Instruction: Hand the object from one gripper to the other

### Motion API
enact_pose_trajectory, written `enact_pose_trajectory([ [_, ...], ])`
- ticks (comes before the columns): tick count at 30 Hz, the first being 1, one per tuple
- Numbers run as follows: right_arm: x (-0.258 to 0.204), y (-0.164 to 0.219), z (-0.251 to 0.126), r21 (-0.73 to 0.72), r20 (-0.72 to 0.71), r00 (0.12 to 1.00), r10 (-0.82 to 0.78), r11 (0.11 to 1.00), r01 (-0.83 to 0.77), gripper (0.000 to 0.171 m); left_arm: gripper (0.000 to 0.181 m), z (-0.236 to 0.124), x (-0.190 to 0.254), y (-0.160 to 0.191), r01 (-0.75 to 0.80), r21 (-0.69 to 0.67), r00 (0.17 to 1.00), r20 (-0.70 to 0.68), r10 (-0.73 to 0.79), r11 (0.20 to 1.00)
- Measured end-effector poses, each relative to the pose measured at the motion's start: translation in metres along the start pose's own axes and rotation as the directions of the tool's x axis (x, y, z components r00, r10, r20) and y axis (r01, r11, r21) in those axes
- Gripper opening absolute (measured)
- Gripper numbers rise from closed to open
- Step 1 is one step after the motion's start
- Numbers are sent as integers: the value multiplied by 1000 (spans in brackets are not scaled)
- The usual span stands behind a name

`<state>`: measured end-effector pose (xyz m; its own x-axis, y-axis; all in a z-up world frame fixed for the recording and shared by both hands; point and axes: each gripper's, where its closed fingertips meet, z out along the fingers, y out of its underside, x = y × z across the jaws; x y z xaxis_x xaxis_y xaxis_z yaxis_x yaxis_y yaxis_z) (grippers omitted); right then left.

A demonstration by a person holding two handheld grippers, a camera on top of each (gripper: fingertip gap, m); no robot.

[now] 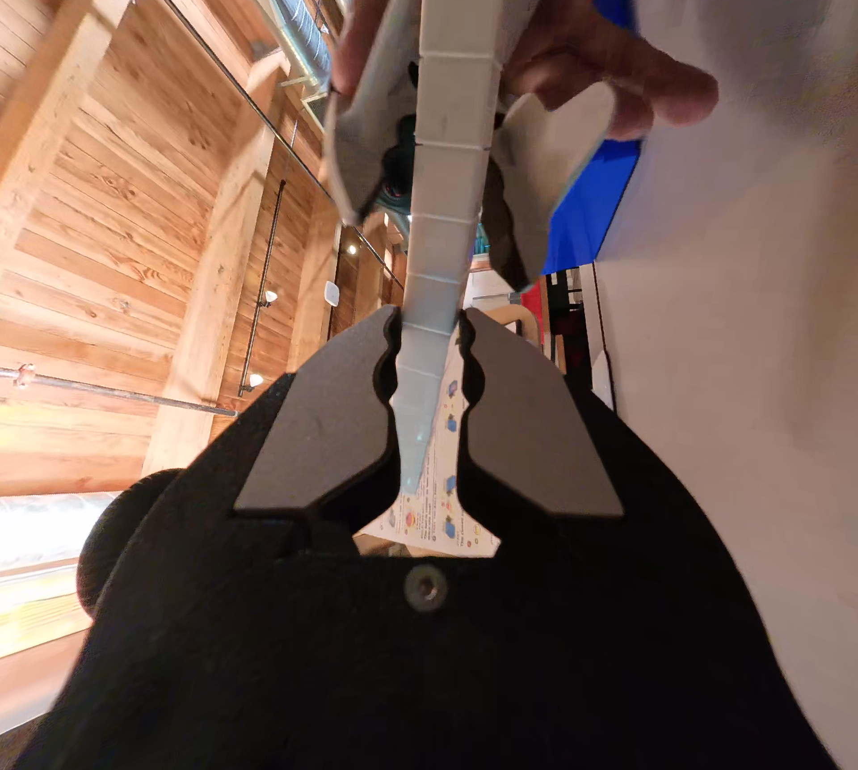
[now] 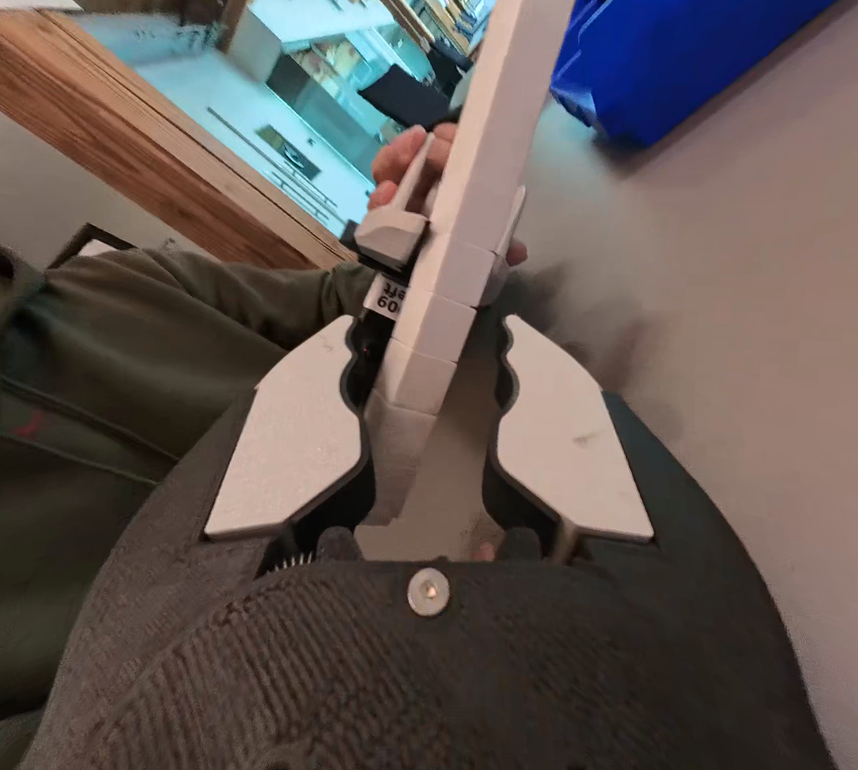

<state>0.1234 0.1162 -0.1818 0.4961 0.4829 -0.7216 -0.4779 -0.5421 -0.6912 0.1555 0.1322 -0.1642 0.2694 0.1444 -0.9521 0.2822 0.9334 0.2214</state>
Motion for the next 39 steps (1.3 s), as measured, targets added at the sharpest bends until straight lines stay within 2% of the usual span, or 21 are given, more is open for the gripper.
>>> enact_pose_trajectory([
  [1,1,2,3,-14,2,1000,1,1000,-1,47,23,0,-2,1,4,-6,1000,7,-4,1000],
  [2,-2,3,4,-17,31,1000,-1,1000,2,32,23,0,-3,3,5,-12,1000,10,-5,1000],
  [4,0,1,6,-9,37,999,1,1000,-1,30,23,0,-3,6,27,-21,1000,8,-27,999],
  [8,11,-10,5,34,-45,997,-70,997,71,25,28,1,2,16,121,-69,992,-17,-122,990],
  [11,20,-23,-3,91,-141,980,-139,984,153,23,46,0,1,29,328,-106,944,4,-329,939],
  [13,29,-31,-11,105,-233,957,-175,973,204,23,54,-2,0,39,552,-109,833,40,-551,827],
  [15,42,-36,-20,56,-368,891,-268,950,309,23,58,-5,0,53,740,-95,672,69,-737,666],
  [16,48,-37,-24,2,-437,834,-336,927,375,23,58,-5,2,59,832,-81,554,57,-831,549],
  [17,52,-37,-28,-68,-487,767,-417,894,443,23,59,-6,4,64,914,-67,403,46,-914,400],
  [19,56,-40,-34,-214,-558,590,-583,788,577,23,61,-8,10,75,997,-61,54,16,-998,53],
  [21,56,-40,-36,-352,-557,429,-710,671,652,23,76,-7,17,80,952,-88,-296,-44,-954,-292],
  [22,57,-40,-35,-404,-547,364,-754,619,673,23,80,-8,17,80,899,-99,-436,-97,-895,-427],
  [23,57,-40,-35,-451,-533,301,-791,566,690,23,79,-9,17,79,843,-117,-537,-152,-830,-524],
  [24,57,-40,-35,-502,-510,227,-830,501,705,23,78,-10,17,78,800,-142,-600,-191,-777,-583],
  [26,59,-44,-38,-604,-472,40,-881,356,713,23,76,-14,9,69,753,-182,-655,-293,-696,-632],
  [28,60,-47,-43,-703,-403,-138,-905,209,679,23,69,-18,8,59,735,-260,-676,-350,-648,-627],
  [32,58,-50,-48,-805,-264,-366,-892,-5,594,22,70,-20,21,47,698,-379,-715,-344,-608,-607],
  [36,57,-50,-46,-849,-125,-495,-860,-165,501,22,60,-19,27,39,648,-434,-761,-334,-557,-625],
  [39,56,-47,-41,-857,-55,-529,-847,-232,461,22,52,-18,28,36,656,-433,-754,-337,-564,-618],
])
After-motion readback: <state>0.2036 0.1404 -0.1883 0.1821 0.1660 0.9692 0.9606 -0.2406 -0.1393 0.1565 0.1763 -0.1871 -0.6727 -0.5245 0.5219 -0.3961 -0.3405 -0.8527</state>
